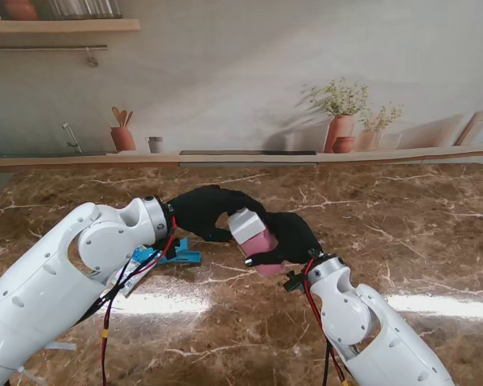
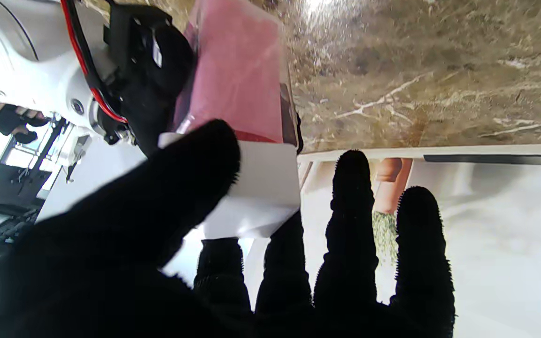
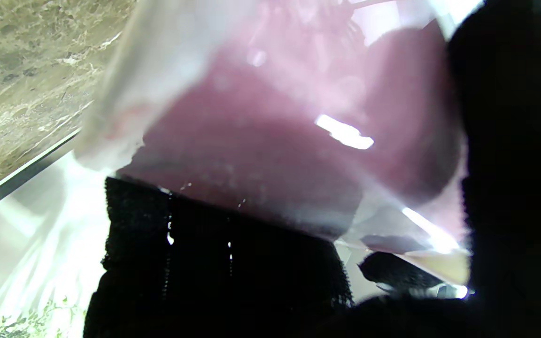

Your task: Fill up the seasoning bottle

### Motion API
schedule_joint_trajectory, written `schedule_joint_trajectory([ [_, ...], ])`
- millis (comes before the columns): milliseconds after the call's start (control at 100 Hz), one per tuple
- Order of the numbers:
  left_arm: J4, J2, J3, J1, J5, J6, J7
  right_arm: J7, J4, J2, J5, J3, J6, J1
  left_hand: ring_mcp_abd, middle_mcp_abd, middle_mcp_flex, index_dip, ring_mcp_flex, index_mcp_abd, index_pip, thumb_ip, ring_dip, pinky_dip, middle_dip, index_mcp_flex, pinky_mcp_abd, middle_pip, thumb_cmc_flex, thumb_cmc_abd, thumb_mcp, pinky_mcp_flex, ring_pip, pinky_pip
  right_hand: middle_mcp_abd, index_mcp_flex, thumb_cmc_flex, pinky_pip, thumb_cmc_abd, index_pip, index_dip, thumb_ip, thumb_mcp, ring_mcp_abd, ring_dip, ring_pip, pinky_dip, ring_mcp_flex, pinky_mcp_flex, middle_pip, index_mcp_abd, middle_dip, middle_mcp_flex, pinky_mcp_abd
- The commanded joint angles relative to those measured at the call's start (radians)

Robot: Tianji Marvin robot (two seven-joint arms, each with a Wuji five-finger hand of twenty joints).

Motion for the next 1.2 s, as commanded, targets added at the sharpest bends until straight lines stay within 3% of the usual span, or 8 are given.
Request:
schedule_joint_trajectory([
  [0,0.010,-0.014,0.001,0.013,-0.019,0.007,-0.004,0.007,-0.008,-0.005,0.008,0.003,0.001,-0.001,-0.015,-0.042,0.116,0.015,0.080,0.082,0.202,-0.026,0.035,0.011,0.031,0.142,-0.013,0.067,-0.065,0.016,-0.030,0.040,0.055,0.070,-0.161,0.129,0.287,0.045,0.319,0.190,0.048,0.125,0.497,-0.067,0.010,0.074,-0.014,0.066,0.011,0.150,-0.342,0.041,0.110,-0.010],
  [200,0.021,-0.024,0.008,0.013,-0.023,0.026,0.029,0.004,-0.005,-0.006,0.010,0.000,0.000,0.000,0.025,0.028,0.330,0.004,0.203,0.137,0.300,-0.041,0.053,0.012,0.071,0.330,0.009,0.129,-0.150,-0.038,-0.052,0.140,0.129,0.182,-0.161,0.129,0.287,0.045,0.320,0.191,0.045,0.125,0.497,-0.067,0.009,0.074,-0.014,0.067,0.011,0.150,-0.341,0.041,0.111,-0.010],
  [240,0.024,-0.026,0.012,0.014,-0.021,0.028,0.039,0.001,-0.004,-0.007,0.009,-0.001,-0.001,0.001,0.035,0.041,0.379,-0.022,0.228,0.130,0.335,-0.089,0.054,0.011,0.086,0.371,0.022,0.144,-0.121,-0.046,-0.095,0.152,0.148,0.210,-0.161,0.130,0.287,0.045,0.320,0.191,0.045,0.124,0.497,-0.068,0.009,0.074,-0.014,0.067,0.011,0.150,-0.342,0.041,0.110,-0.010],
  [290,0.027,-0.030,0.017,0.015,-0.012,0.030,0.057,-0.001,-0.003,-0.007,0.008,-0.003,-0.001,0.002,0.043,0.054,0.439,-0.060,0.265,0.114,0.394,-0.119,0.058,0.013,0.104,0.413,0.040,0.167,-0.065,-0.054,-0.158,0.177,0.175,0.243,-0.162,0.129,0.287,0.045,0.320,0.191,0.045,0.125,0.497,-0.068,0.009,0.074,-0.014,0.067,0.011,0.150,-0.342,0.041,0.110,-0.010],
  [370,0.028,-0.034,0.023,0.018,0.008,0.041,0.076,-0.002,-0.002,-0.007,0.006,-0.005,-0.002,0.004,0.052,0.079,0.541,-0.126,0.329,0.086,0.505,-0.096,0.059,0.016,0.150,0.475,0.067,0.197,0.042,-0.016,-0.278,0.222,0.217,0.287,-0.161,0.129,0.286,0.045,0.321,0.192,0.044,0.124,0.497,-0.068,0.009,0.074,-0.015,0.067,0.011,0.150,-0.342,0.041,0.111,-0.010],
  [490,0.032,-0.046,0.025,0.032,0.040,0.063,0.136,-0.008,0.000,-0.006,-0.009,-0.006,-0.001,0.004,0.058,0.095,0.663,-0.154,0.429,0.100,0.550,-0.094,0.059,0.028,0.185,0.567,0.102,0.206,0.053,0.010,-0.256,0.304,0.273,0.350,-0.161,0.129,0.286,0.045,0.322,0.192,0.044,0.124,0.495,-0.068,0.009,0.073,-0.015,0.067,0.012,0.150,-0.343,0.041,0.111,-0.011],
  [830,0.002,-0.071,0.010,0.081,0.026,0.185,0.220,-0.037,0.008,-0.007,-0.054,-0.017,0.016,0.007,0.059,0.132,0.764,-0.098,0.531,0.195,0.561,-0.111,0.049,0.029,0.137,0.627,0.141,0.250,-0.012,0.038,-0.184,0.392,0.337,0.427,-0.163,0.129,0.287,0.045,0.325,0.193,0.043,0.124,0.492,-0.069,0.009,0.073,-0.015,0.066,0.012,0.150,-0.343,0.041,0.110,-0.012],
  [1190,-0.030,-0.087,-0.004,0.114,0.034,0.322,0.276,-0.088,0.016,-0.011,-0.098,-0.029,0.040,0.011,0.045,0.133,0.798,-0.060,0.565,0.200,0.549,-0.105,0.044,0.025,0.146,0.659,0.141,0.264,-0.056,0.035,-0.138,0.429,0.360,0.452,-0.165,0.127,0.287,0.045,0.326,0.193,0.042,0.124,0.491,-0.071,0.009,0.072,-0.016,0.065,0.012,0.150,-0.346,0.042,0.109,-0.012],
])
